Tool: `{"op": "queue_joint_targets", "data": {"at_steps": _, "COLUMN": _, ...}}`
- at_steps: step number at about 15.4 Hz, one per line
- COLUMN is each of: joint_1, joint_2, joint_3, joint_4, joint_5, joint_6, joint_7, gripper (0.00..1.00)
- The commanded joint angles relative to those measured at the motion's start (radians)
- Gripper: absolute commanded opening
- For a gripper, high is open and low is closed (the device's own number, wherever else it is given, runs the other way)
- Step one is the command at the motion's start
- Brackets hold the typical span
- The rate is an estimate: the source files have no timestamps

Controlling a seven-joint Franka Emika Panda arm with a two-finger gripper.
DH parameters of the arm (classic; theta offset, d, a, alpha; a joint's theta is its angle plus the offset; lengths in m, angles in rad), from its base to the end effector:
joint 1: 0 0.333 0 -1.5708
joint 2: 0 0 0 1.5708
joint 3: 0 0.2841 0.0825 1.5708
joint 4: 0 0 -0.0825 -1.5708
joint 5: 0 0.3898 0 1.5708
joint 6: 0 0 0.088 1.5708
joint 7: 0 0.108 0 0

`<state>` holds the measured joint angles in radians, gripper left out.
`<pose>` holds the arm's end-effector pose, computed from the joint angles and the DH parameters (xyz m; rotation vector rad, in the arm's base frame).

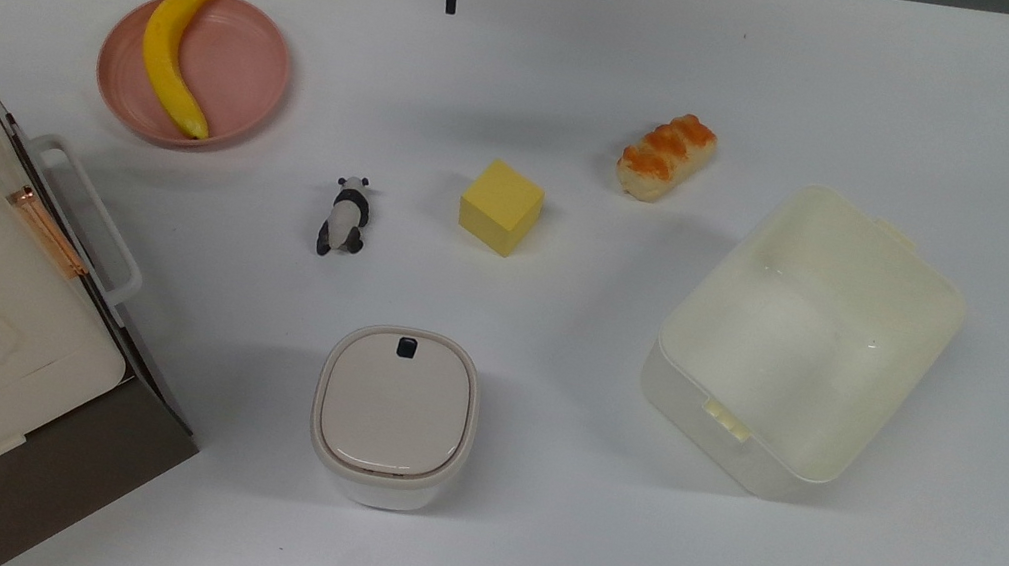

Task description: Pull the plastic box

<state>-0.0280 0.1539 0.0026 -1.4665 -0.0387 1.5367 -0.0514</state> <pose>0.5968 -0.0196 0.5493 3.1035 0.0408 -0.1322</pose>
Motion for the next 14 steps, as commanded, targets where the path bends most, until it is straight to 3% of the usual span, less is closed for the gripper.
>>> {"op": "queue_joint_targets", "data": {"at_steps": 1, "joint_1": 0.005, "joint_2": -0.011, "joint_3": -0.009, "joint_4": -0.012, "joint_5": 0.016, "joint_6": 0.006, "joint_7": 0.021, "gripper": 1.00}}
{"op": "queue_joint_targets", "data": {"at_steps": 14, "joint_1": -0.006, "joint_2": -0.014, "joint_3": -0.016, "joint_4": -0.006, "joint_5": 0.016, "joint_6": -0.009, "joint_7": -0.030, "gripper": 1.00}}
